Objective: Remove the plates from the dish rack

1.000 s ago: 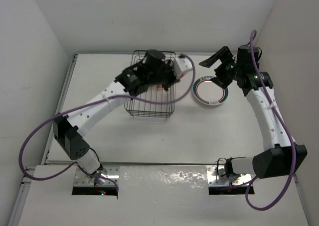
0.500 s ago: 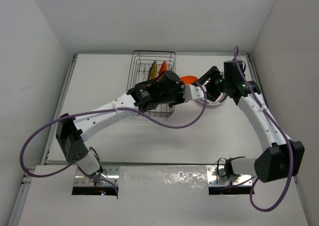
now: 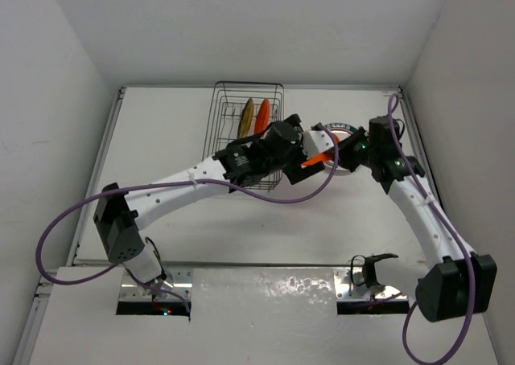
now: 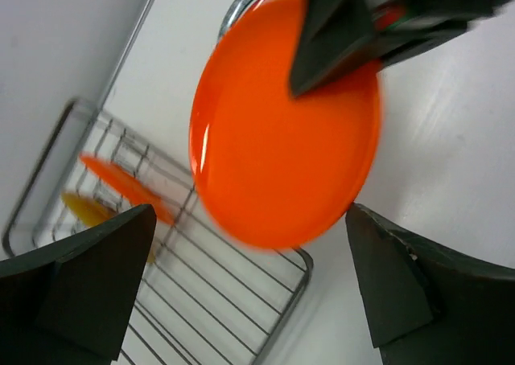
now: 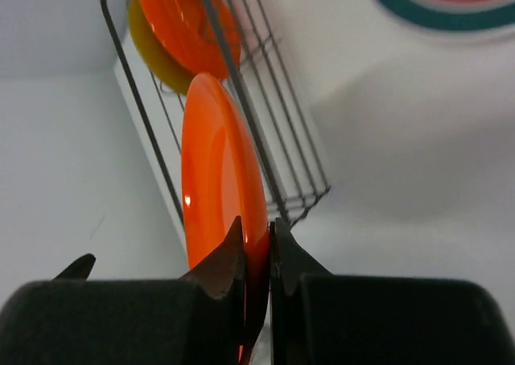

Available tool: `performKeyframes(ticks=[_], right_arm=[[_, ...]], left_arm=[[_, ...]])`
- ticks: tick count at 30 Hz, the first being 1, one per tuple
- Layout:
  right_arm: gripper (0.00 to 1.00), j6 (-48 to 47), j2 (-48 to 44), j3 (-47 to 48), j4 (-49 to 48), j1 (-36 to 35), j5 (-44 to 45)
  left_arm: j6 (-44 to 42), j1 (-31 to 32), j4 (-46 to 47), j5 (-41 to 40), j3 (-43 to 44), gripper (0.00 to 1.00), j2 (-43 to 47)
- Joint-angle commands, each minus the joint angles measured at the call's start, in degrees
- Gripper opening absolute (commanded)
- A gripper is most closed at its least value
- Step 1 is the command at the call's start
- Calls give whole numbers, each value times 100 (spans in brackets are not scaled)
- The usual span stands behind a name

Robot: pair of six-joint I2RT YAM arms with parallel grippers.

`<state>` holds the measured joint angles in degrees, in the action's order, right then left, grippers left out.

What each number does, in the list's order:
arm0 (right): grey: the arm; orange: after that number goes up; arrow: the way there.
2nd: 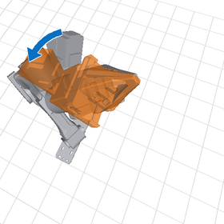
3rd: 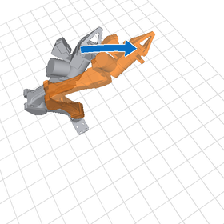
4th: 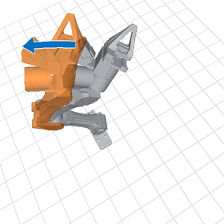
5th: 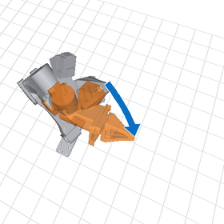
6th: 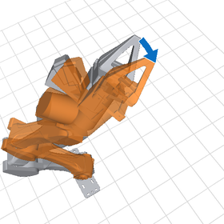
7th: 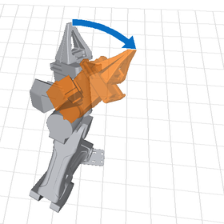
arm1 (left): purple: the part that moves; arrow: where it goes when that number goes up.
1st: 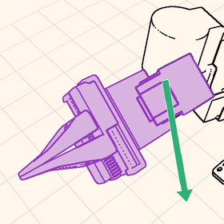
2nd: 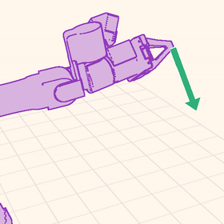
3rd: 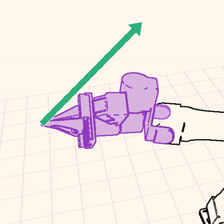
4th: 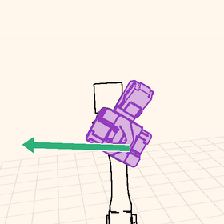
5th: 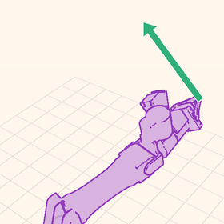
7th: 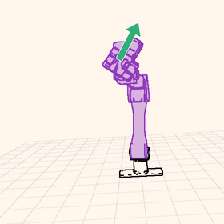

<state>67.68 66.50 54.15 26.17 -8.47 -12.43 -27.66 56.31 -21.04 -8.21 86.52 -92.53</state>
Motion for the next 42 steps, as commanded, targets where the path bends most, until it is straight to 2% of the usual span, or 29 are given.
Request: performKeyframes(ticks=[1, 2, 3, 4, 5, 6, 7, 9, 15, 16, 17, 18, 19, 20, 21, 23, 25, 27, 30, 34, 35, 42], right_arm=[[0, -456, -488, -972, -313, 432, 557], [0, -536, -680, -1220, -689, 469, 583], [0, -615, -743, -1449, -910, 486, 575], [0, -755, -839, -1869, -1260, 487, 531], [0, -817, -866, -2073, -1377, 478, 522], [0, -966, -893, -2449, -1535, 487, 557], [0, -1019, -928, -2627, -1763, 487, 609], [0, -1142, -1016, -3144, -2010, 487, 706], [2, -1467, -1078, -3779, -2485, 487, 935], [7, -1512, -1043, -3824, -2564, 487, 944], [17, -1530, -990, -3868, -2547, 469, 944], [32, -1625, -868, -3920, -2434, 478, 944], [67, -1644, -797, -3912, -2267, 460, 996], [85, -1696, -736, -3851, -2083, 460, 1049], [97, -1714, -665, -3798, -1655, 443, 1188], [99, -1784, -603, -3519, -1091, 434, 1338], [99, -1863, -489, -3193, 15, 425, 1627], [99, -1995, -584, -2666, 1085, 390, 1961], [99, -2109, -980, -2252, 1722, 399, 2367], [99, -2250, -1526, -2058, 1917, 399, 2148], [99, -2303, -1543, -1979, 2031, 399, 2078], [99, -2409, -1684, -1680, 2269, 399, 1981]], left_arm=[[1322, -138, 786, -2771, -100, 100, 51], [1629, -417, 524, -2957, -66, 100, 60], [2363, -628, 365, -2932, -13, 100, 68], [3241, -1196, -89, -2428, 205, 100, 25], [3249, -1202, -320, -2422, 347, 100, -28], [3972, -1837, -513, -1761, 478, 100, -106], [4214, -2113, -698, -1415, 784, 100, -342], [4496, -2675, -1077, -721, 1172, 100, -659], [4488, -3038, -2000, -463, 3141, 100, -2371], [4523, -3100, -2123, -393, 3482, 100, -2540], [4602, -3196, -2193, -288, 3616, 100, -2690], [4646, -3240, -2229, -234, 3722, 100, -2935], [4673, -3276, -2238, -199, 3801, 100, -3033], [4778, -3354, -2229, -112, 3811, 100, -3104], [4831, -3407, -2221, -15, 3793, 99, -3226], [4963, -3513, -2168, 187, 3758, 97, -3332], [5016, -3548, -2089, 258, 3741, 95, -3385], [5016, -3548, -1984, 319, 3758, 88, -3447], [5069, -3566, -1896, 372, 3819, 81, -3561], [5078, -3601, -1825, 539, 3864, 70, -3737], [5078, -3601, -1842, 574, 3864, 58, -3789], [5077, -3601, -1518, 1067, 3609, 25, -3632]])
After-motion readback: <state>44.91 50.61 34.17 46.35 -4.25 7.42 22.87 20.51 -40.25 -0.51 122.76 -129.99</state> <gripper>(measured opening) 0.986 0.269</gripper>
